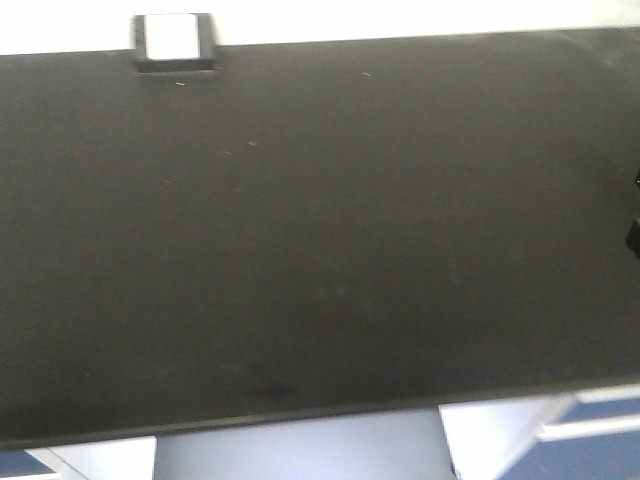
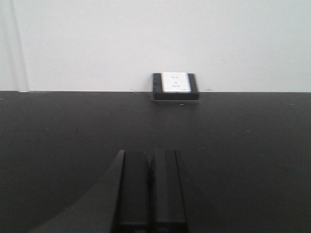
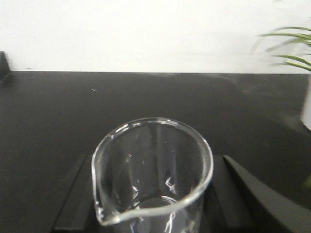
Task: Grab beaker and place in storage area
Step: 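Drive the base to the other bench holding the beaker in the right gripper, then lower the held beaker onto the bench top with the right gripper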
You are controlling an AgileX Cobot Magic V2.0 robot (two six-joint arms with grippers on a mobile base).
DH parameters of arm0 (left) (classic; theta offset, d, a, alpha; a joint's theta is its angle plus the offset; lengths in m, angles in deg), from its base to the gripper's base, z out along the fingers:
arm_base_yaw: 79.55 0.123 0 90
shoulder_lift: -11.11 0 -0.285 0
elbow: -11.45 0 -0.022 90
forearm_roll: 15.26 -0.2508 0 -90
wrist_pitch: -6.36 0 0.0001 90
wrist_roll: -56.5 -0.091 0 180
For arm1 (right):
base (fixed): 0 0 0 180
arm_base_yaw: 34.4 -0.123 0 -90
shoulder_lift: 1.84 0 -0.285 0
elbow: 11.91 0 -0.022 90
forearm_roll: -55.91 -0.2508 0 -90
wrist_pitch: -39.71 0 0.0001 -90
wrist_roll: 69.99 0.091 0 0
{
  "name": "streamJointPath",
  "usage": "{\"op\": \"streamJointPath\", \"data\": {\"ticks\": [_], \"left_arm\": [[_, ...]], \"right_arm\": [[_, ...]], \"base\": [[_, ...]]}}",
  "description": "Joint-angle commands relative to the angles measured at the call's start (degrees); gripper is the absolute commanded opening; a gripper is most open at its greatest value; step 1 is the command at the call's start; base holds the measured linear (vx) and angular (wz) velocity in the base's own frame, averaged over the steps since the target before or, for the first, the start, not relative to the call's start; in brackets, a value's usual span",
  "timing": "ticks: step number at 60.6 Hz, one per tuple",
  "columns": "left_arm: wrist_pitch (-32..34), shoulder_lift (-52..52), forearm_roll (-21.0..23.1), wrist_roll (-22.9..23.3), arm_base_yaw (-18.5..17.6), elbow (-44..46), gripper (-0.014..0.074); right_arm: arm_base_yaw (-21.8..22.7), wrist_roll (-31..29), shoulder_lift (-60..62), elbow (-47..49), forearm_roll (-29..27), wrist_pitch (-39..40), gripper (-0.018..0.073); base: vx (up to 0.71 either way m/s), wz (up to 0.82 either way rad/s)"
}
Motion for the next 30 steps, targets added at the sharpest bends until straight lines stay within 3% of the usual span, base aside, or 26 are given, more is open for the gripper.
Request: {"op": "streamJointPath", "data": {"ticks": [1,13,30], "left_arm": [[4.86,1.0,0.32,0.33,-0.36,-1.25,-0.0008],[4.86,1.0,0.32,0.33,-0.36,-1.25,-0.0008],[4.86,1.0,0.32,0.33,-0.36,-1.25,-0.0008]], "right_arm": [[0.21,-0.32,-0.03,1.68,0.97,4.6,-0.0003],[0.21,-0.32,-0.03,1.68,0.97,4.6,-0.0003],[0.21,-0.32,-0.03,1.68,0.97,4.6,-0.0003]], "base": [[0.24,0.46],[0.16,0.31],[0.02,0.06]]}}
